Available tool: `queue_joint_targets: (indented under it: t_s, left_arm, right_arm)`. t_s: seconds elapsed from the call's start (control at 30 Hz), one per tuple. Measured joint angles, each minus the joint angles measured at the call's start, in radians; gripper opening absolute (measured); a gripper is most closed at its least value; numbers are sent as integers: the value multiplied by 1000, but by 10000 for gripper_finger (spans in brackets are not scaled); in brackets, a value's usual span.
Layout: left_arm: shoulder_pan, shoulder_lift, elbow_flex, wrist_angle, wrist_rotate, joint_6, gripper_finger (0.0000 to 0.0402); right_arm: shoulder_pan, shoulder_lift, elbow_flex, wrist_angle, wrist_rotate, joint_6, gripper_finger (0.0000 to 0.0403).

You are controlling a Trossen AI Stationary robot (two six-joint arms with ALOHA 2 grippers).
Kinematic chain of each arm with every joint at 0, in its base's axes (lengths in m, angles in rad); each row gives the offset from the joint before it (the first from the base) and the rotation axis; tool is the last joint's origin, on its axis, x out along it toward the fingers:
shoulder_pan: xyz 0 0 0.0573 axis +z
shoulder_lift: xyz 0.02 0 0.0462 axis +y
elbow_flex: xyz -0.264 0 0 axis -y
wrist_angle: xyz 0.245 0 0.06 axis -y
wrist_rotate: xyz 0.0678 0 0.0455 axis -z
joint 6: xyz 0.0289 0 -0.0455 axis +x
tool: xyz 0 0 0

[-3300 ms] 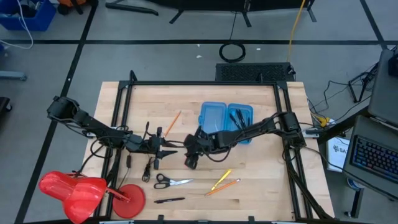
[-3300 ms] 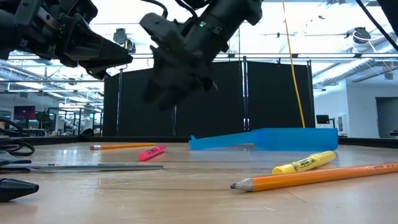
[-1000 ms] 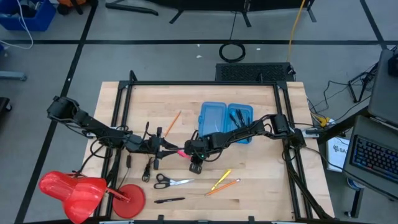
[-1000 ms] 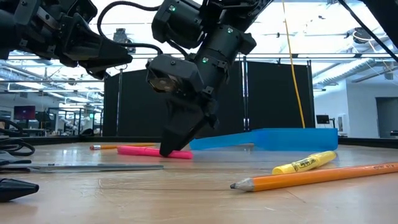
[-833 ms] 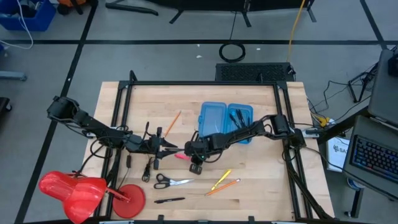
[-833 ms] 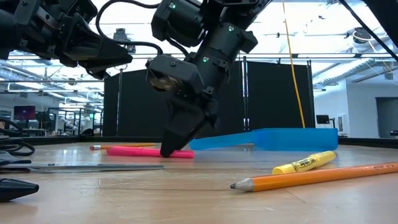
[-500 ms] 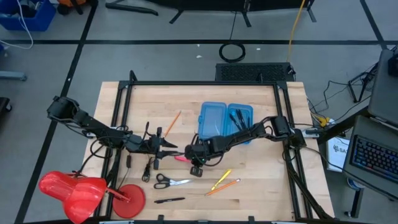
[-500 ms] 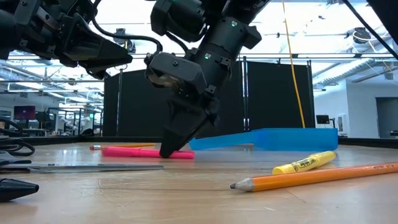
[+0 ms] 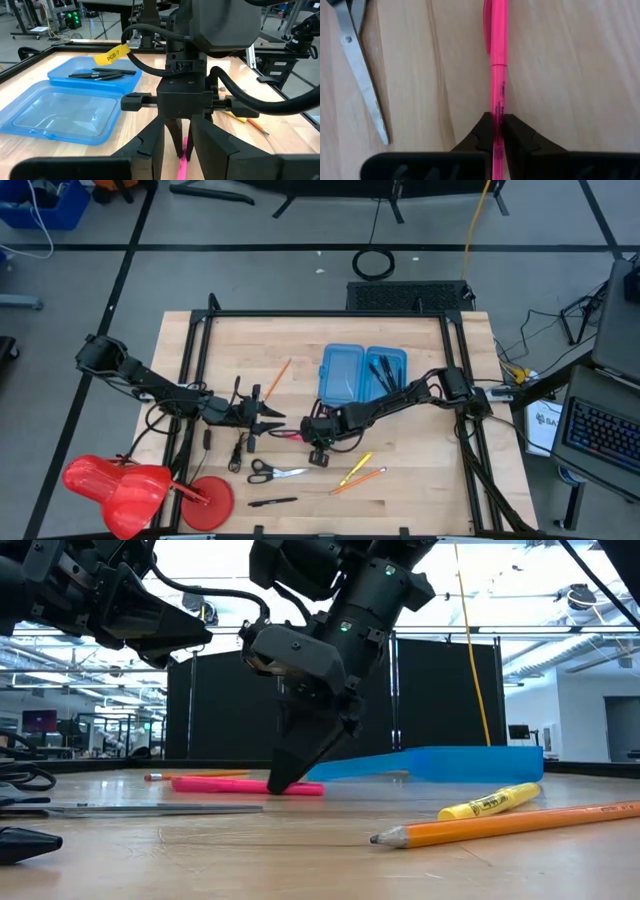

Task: Pick & place school supplies into a supply box
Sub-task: Put the pink pen into the blue supply box

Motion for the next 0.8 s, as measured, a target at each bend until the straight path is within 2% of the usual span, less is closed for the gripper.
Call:
queue_joint_targets:
  t_s: [0.53,0.8]
  left_arm:
    - [0,0,0,-10,0,-5,104]
    - [0,0,0,-16,0,-11,104]
  right_arm:
    - [-1,-39,2,-21,55,-5,6]
    - [-2,-71,3,-1,26,-23,4]
